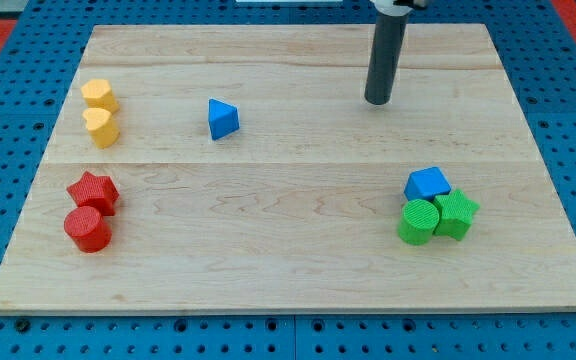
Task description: Push blue triangle close to the blue cube
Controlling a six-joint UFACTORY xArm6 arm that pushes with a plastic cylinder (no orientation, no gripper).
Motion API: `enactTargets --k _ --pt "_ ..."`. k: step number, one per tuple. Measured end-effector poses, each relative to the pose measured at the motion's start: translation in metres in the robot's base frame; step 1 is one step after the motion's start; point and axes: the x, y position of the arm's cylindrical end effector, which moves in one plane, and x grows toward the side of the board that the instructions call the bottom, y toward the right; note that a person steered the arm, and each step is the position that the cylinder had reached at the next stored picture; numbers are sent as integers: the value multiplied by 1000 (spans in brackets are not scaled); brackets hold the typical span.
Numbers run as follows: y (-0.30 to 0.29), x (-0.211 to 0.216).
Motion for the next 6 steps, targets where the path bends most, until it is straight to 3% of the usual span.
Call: enactTargets --k 4,5,6 --pt "94 3" --pt "27 -25" --pt "-88 -48"
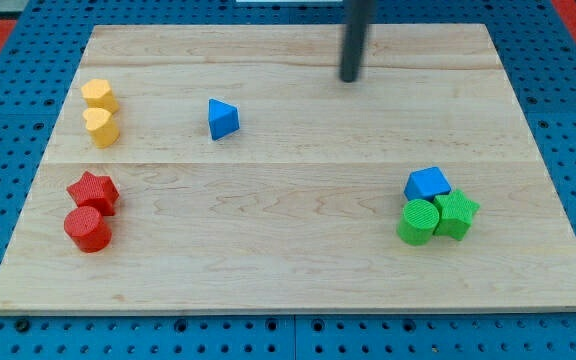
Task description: Push blue triangle close to the blue cube
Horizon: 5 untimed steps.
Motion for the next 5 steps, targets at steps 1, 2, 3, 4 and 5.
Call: enactTargets --k 1,2,3,4,5 --pt "-113 0" --pt "-178 30" --pt "-140 84" --pt "-92 86" --pt "-38 90"
